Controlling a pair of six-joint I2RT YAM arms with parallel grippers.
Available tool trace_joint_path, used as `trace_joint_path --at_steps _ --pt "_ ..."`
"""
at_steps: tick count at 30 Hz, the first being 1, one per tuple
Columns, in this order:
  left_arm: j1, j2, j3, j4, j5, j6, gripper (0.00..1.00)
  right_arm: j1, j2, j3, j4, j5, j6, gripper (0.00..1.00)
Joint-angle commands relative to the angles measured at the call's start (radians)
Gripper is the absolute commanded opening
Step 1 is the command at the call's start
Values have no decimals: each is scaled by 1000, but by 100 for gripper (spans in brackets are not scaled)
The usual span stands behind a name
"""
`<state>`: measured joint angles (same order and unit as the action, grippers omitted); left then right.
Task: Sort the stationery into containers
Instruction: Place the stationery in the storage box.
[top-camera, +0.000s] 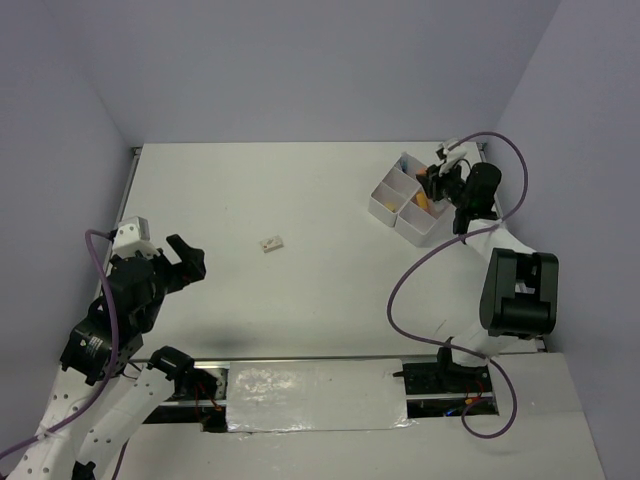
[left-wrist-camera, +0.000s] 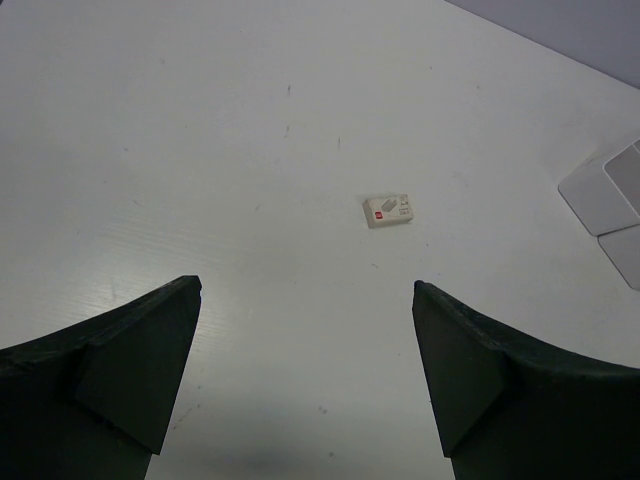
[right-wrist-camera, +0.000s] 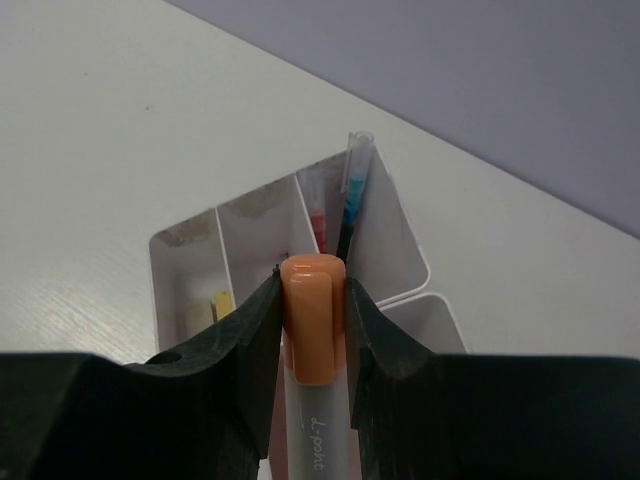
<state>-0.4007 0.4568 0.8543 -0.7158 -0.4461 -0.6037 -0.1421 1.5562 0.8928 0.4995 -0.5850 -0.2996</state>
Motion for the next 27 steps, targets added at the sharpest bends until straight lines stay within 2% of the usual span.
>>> trace_joint_path --at_steps 1,13,17,22,27 --pt "-3 9 -1 53 14 18 99 -1 19 41 -4 -65 -32 8" --pt "-3 8 -1 56 15 21 99 -10 67 63 -13 -92 -45 12" --pt "-3 8 -1 55 15 22 99 -16 79 86 -64 -88 -56 21" --pt "-3 8 0 55 12 21 99 -22 71 77 -45 -72 -45 30" --pt "-3 8 2 53 7 21 99 -22 71 78 -52 -61 -47 32"
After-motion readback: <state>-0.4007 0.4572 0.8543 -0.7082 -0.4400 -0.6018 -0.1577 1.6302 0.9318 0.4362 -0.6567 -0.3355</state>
